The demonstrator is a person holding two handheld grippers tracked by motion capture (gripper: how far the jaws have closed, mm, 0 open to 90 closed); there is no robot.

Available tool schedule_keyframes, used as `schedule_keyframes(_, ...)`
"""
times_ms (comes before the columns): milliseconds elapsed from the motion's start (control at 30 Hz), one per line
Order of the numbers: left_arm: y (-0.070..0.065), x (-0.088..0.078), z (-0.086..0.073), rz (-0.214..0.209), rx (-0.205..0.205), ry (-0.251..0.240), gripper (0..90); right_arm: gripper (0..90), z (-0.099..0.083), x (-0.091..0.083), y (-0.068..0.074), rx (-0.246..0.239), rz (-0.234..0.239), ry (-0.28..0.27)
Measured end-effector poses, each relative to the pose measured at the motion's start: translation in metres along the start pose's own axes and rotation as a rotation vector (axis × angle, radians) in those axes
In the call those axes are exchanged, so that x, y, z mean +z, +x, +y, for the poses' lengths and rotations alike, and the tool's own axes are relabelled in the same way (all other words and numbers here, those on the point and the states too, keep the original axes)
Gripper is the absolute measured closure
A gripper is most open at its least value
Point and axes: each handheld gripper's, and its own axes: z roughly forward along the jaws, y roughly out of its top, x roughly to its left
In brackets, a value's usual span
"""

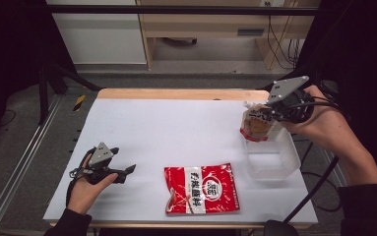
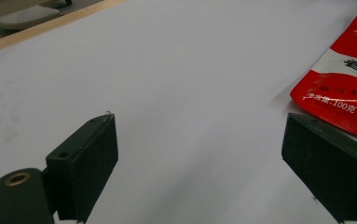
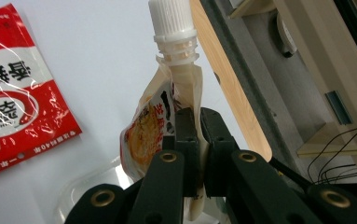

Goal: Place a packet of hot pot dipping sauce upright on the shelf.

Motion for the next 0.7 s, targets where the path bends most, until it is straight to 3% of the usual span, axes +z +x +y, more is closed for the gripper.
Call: schedule_keyframes(700, -0.001, 0.001, -0.001, -0.008, 0.005, 0.010, 10.6, 87.1, -0.038, 0.026, -0.015, 0.045, 0.012, 0.059)
